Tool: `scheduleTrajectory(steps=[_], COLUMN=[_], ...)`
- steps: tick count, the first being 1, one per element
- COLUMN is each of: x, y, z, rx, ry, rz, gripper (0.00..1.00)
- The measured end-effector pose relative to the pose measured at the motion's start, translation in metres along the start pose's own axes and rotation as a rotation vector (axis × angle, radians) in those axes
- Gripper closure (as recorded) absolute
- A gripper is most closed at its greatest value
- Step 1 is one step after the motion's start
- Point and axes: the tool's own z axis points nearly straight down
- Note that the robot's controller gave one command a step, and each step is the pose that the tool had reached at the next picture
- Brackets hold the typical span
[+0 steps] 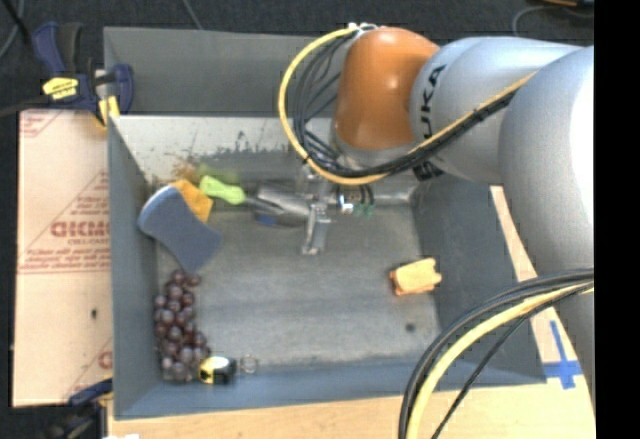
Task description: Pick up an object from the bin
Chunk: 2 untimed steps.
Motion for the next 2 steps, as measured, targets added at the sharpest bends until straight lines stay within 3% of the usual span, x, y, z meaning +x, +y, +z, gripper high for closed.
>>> scheduleTrajectory(steps=[1,2], x=[-0.004,-0.006], y=[0.007,0.016], z=[0.0,0.044], rx=[-0.002,-0.001], ry=[-0.005,-0.007], rz=[0.122,0.225], gripper=[0.0,0.0])
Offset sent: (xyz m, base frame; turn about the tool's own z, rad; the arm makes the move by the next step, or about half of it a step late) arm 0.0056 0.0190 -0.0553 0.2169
